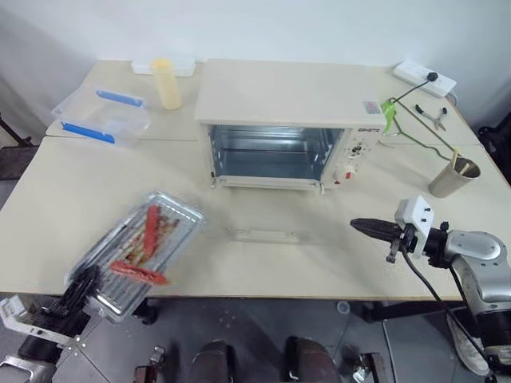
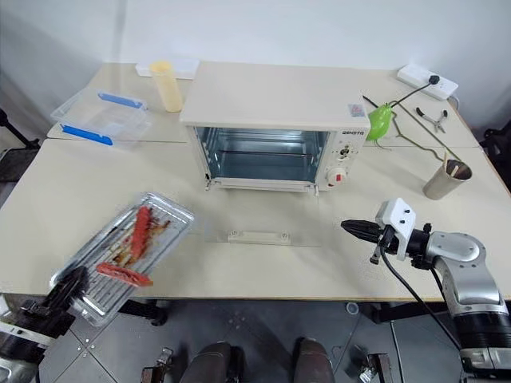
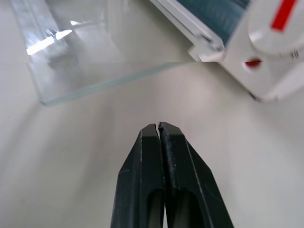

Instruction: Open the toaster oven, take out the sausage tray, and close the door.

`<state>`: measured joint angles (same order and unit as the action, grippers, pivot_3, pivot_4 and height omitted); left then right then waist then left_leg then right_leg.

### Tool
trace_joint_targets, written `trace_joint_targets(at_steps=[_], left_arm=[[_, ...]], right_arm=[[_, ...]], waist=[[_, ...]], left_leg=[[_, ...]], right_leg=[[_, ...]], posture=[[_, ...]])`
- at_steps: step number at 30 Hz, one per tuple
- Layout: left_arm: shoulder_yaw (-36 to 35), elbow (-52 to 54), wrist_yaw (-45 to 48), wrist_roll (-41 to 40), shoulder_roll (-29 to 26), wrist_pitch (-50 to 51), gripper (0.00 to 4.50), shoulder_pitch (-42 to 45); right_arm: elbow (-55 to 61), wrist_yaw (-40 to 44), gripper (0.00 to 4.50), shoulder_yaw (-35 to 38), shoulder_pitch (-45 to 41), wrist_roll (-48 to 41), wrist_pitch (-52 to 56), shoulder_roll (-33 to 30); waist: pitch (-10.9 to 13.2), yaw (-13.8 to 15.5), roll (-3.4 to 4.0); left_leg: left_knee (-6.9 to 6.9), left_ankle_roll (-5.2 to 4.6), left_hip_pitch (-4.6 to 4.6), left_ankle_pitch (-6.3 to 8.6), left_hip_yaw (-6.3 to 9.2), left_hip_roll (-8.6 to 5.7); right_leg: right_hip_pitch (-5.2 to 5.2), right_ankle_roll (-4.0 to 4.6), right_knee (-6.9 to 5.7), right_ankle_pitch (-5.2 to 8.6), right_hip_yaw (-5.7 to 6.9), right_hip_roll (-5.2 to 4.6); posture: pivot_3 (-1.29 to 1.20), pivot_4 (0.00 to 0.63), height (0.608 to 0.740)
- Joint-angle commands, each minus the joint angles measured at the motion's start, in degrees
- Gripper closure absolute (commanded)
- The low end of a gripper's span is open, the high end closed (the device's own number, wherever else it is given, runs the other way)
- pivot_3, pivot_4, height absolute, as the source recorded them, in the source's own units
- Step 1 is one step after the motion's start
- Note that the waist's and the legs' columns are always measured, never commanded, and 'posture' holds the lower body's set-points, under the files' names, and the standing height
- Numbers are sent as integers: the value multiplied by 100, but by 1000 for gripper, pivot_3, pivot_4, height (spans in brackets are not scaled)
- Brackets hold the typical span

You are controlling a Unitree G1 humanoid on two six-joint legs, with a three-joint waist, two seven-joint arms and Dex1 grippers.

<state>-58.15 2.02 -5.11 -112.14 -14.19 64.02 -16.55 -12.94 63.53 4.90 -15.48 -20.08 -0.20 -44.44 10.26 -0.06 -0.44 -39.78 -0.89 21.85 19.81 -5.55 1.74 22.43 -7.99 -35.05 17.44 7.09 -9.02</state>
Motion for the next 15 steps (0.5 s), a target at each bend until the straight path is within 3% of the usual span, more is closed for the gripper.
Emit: trace_joint_targets(at_steps=[1,8,15], left_arm=[[-416,658,-275,-86,511,-504,4500,113],[-513,1207,-874,-86,1130,-1196,4500,560],[-30,1823,-1517,-86,1735,-1935,4500,794]], right_arm=[[-152,210,4466,-114,-129,54,-85,138],[-467,730,4466,-478,-377,85,35,358],[-201,985,4466,-262,-609,-655,537,866]], waist=[[0,5,0],[-2,15,-3],[-3,27,-7]], left_leg=[[-1,0,0,0,0,-1],[-12,-1,1,2,0,-6],[-19,-1,2,5,2,-3]], right_leg=[[0,0,-2,0,1,0],[-7,0,3,0,-2,7],[-9,0,6,-1,-2,18]], posture=[[0,150,740],[0,150,740],[0,150,740]])
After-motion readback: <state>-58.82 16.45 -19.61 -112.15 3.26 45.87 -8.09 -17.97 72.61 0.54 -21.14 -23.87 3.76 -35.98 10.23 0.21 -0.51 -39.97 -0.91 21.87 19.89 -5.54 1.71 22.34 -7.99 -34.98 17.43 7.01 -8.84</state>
